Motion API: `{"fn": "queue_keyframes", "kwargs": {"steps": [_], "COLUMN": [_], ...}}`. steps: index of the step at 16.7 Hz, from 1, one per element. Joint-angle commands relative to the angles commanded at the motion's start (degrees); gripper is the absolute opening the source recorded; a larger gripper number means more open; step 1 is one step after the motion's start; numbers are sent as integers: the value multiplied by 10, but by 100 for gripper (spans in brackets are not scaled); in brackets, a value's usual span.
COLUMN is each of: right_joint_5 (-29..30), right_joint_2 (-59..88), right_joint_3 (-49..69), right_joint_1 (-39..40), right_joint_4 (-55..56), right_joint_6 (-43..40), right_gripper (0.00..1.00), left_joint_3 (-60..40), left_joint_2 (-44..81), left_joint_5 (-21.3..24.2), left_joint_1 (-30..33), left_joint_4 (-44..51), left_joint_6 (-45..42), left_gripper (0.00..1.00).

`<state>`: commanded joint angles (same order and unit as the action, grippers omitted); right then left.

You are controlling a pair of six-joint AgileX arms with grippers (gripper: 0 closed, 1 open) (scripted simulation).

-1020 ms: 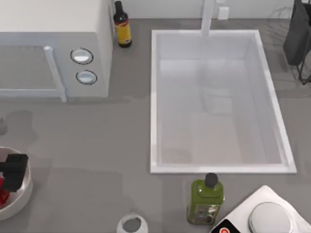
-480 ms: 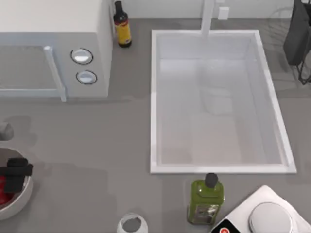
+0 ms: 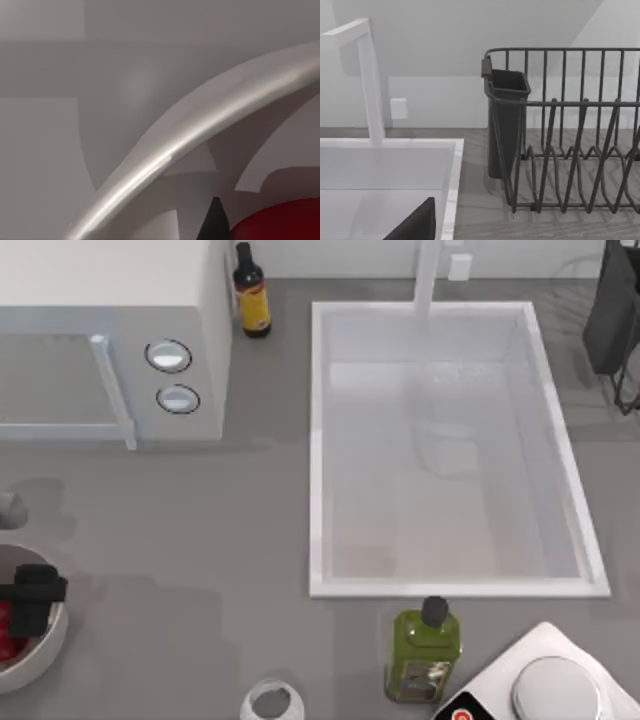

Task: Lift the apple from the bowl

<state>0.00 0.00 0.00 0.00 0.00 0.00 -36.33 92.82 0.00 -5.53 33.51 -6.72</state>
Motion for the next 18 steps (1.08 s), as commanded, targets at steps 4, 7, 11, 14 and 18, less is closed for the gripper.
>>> {"fn": "queue_keyframes", "kwargs": {"steps": [4, 7, 11, 14, 18], "right_joint_5": [0, 0, 0, 0, 0], "right_joint_2": [0, 0, 0, 0, 0], "right_joint_3": [0, 0, 0, 0, 0], "right_joint_1": [0, 0, 0, 0, 0], "right_joint_4": [0, 0, 0, 0, 0], "right_joint_6": [0, 0, 0, 0, 0], "right_gripper": [100, 100, 100, 100, 100], "left_joint_3": [0, 0, 0, 0, -43], "left_joint_2": [0, 0, 0, 0, -46], "left_joint_5": [0, 0, 0, 0, 6], "left_joint_1": [0, 0, 0, 0, 5], "left_joint_4": [0, 0, 0, 0, 30], "left_joint_6": [0, 0, 0, 0, 2], "left_gripper": [25, 2, 0, 0, 0]}}
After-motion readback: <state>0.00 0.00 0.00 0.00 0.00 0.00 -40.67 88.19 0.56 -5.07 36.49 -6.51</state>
